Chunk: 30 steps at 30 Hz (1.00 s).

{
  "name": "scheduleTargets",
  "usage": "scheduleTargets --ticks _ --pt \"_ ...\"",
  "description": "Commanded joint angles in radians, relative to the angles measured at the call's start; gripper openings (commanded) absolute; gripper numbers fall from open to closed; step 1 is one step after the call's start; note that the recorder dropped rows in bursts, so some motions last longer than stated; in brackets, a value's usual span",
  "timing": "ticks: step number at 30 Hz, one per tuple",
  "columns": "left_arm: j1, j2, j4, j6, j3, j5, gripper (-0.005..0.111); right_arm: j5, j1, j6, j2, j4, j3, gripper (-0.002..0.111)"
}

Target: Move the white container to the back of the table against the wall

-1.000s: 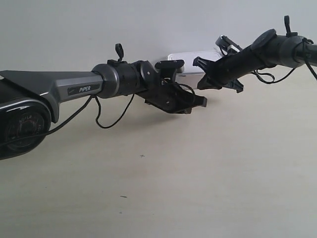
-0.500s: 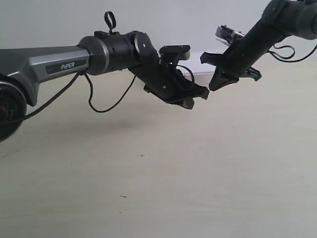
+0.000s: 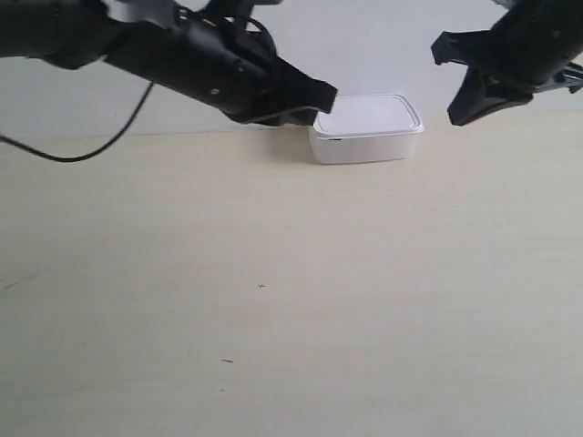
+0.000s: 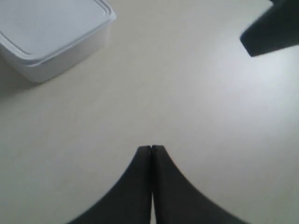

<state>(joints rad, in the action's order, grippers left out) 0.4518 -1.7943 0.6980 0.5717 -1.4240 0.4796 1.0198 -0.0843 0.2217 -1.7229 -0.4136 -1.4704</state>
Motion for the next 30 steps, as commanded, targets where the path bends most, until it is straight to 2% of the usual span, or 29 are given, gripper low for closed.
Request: scheduleTargets --ticks 1,7,13,17,20,23,25,30 --pt "-0.014 0.31 0.048 0.103 0.271 -0.198 0.0 -0.075 0.003 0.02 0.329 0.001 0.302 0.0" --pt "-0.049 0.764 0.045 0.129 0.646 -0.315 0.0 -0.189 0.003 0.015 0.802 -0.039 0.668 0.0" --pt "-0.057 1.199 0.045 0.129 0.933 -0.338 0.0 -0.29 0.003 0.031 1.207 -0.039 0.89 0.0" --pt "-0.057 1.393 0.045 0.129 1.1 -0.447 0.0 -0.389 0.003 0.039 1.354 -0.039 0.995 0.0" --pt "-0.057 1.453 0.045 0.129 1.2 -0.653 0.0 -0.572 0.003 0.048 1.382 -0.039 1.085 0.0" --pt "-0.057 1.441 0.045 0.129 1.264 -0.846 0.0 -0.808 0.003 0.048 1.356 -0.039 1.17 0.0" --pt "-0.057 1.418 0.045 0.129 1.279 -0.892 0.0 -0.926 0.003 0.046 1.319 -0.039 1.2 0.0" --pt "-0.057 1.412 0.045 0.129 1.279 -0.863 0.0 -0.912 0.003 0.046 1.304 -0.039 1.2 0.0"
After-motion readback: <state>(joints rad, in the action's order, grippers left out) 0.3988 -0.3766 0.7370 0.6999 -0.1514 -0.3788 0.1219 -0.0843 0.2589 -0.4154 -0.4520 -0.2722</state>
